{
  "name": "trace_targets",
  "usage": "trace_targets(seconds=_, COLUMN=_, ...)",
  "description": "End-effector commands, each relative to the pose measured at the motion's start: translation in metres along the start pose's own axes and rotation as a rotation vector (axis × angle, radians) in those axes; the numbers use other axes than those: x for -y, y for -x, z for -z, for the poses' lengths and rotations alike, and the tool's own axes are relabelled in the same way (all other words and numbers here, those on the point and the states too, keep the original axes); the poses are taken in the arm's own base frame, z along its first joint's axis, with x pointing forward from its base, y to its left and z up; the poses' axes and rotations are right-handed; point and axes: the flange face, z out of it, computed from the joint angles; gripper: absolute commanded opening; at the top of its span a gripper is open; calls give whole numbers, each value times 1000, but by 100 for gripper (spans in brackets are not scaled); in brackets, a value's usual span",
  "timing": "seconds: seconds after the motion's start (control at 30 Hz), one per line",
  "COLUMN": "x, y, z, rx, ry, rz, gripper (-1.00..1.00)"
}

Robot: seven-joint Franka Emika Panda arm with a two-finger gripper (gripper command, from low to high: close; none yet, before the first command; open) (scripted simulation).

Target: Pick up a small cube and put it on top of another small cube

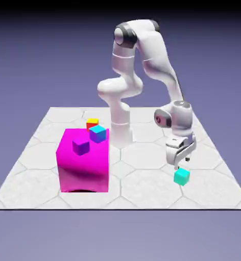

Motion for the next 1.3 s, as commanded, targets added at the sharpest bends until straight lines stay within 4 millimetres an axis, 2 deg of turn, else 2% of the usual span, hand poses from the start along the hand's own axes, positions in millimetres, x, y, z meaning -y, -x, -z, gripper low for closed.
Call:
trace_targets(seconds=0.0, x=0, y=0, z=-11, rx=0, ry=0, rz=0, gripper=0)
trace_targets(seconds=0.1, x=-2, y=2, z=-45, rx=-1, ry=3, rz=1, gripper=0)
trace_targets(seconds=0.13, x=-3, y=2, z=-48, rx=-1, ry=3, rz=2, gripper=0)
trace_targets(seconds=0.17, x=-3, y=2, z=-48, rx=-1, ry=3, rz=2, gripper=-100)
trace_targets(seconds=0.2, x=-3, y=2, z=-48, rx=-1, ry=3, rz=2, gripper=-100)
trace_targets(seconds=0.4, x=0, y=1, z=18, rx=-1, ry=3, rz=2, gripper=-100)
trace_targets(seconds=0.43, x=-9, y=-6, z=29, rx=-6, ry=11, rz=-46, gripper=-100)
trace_targets(seconds=0.6, x=-76, y=-40, z=86, rx=-38, ry=67, rz=-409, gripper=-100)
trace_targets(seconds=0.8, x=-161, y=-53, z=153, rx=-78, ry=122, rz=-852, gripper=-100)
trace_targets(seconds=0.9, x=-201, y=-48, z=185, rx=-99, ry=146, rz=-1076, gripper=-100)
trace_targets(seconds=1.03, x=-251, y=-30, z=225, rx=-127, ry=172, rz=-1377, gripper=-100)
trace_targets(seconds=1.27, x=-318, y=25, z=286, rx=-178, ry=206, rz=-1904, gripper=-100)
